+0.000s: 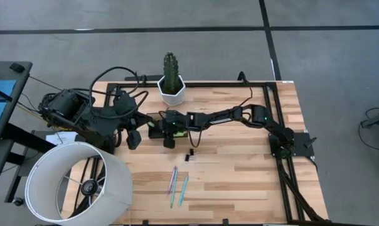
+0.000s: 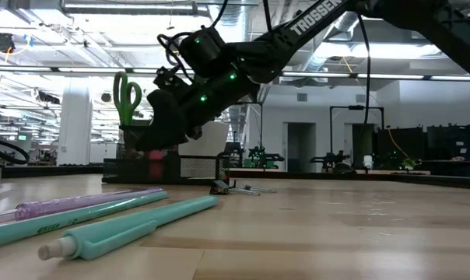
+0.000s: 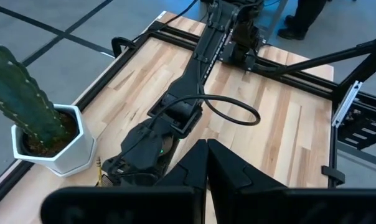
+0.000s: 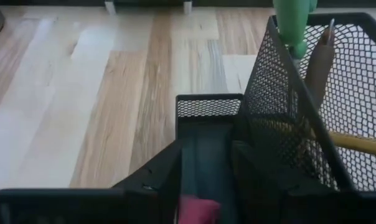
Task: Pick and place office supplies into organizer
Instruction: Put the right black binder clip into the black mesh organizer
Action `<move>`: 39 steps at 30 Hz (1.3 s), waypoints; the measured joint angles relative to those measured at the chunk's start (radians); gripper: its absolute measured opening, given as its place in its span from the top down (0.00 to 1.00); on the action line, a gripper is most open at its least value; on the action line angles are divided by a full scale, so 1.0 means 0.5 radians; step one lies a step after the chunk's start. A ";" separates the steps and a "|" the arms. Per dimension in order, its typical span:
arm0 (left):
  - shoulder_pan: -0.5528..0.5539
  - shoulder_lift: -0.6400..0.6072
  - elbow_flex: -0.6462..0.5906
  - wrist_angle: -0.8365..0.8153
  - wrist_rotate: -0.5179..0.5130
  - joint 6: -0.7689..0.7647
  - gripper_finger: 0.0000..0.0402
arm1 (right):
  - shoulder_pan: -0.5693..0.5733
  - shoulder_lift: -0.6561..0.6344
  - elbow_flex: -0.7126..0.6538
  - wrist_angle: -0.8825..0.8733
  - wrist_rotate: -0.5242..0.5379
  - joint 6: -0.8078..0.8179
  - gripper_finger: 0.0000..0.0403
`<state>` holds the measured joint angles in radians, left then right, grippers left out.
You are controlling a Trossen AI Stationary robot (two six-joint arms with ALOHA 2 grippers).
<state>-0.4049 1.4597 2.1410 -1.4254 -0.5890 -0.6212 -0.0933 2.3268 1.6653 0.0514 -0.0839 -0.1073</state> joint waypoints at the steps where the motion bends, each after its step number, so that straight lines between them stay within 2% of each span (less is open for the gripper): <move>1: 0.000 0.000 0.000 0.000 0.001 0.001 1.00 | 0.000 -0.015 -0.001 -0.021 -0.001 0.002 0.65; 5: 0.000 0.000 0.000 0.000 0.001 0.002 1.00 | 0.000 -0.071 0.003 -0.072 -0.030 0.005 0.61; 8: 0.000 0.000 0.000 0.000 0.001 0.002 1.00 | -0.005 -0.177 0.005 -0.252 -0.169 0.005 0.62; 14: 0.000 0.000 0.000 0.000 -0.004 0.015 1.00 | -0.037 -0.505 0.000 -0.938 -0.643 -0.100 0.69; 17: 0.000 0.000 0.000 0.001 -0.015 0.028 1.00 | -0.041 -0.672 0.004 -1.330 -0.729 -0.184 0.71; 22: 0.000 0.000 0.000 0.006 -0.048 0.024 1.00 | -0.039 -0.887 0.000 -2.029 -0.740 -0.319 0.73; 26: 0.000 0.000 0.000 0.021 -0.098 0.004 1.00 | -0.021 -0.923 -0.003 -2.280 -0.716 -0.325 0.73; 29: 0.000 0.000 0.000 0.021 -0.112 -0.015 1.00 | 0.014 -0.912 -0.002 -2.248 -0.619 -0.347 0.72; 34: 0.000 0.000 0.000 0.021 -0.109 -0.046 1.00 | 0.097 -0.840 -0.007 -2.090 -0.242 -0.510 0.67; 37: 0.000 0.000 0.000 0.021 -0.105 -0.040 1.00 | 0.142 -0.760 0.011 -1.944 -0.210 -0.452 0.60; 39: 0.000 0.000 0.000 0.017 -0.104 -0.037 1.00 | 0.182 -0.697 -0.007 -2.045 -0.190 -0.454 0.55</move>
<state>-0.4049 1.4597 2.1410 -1.4168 -0.6411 -0.6399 -0.0024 1.9782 1.6620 -0.9709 -0.1788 -0.3345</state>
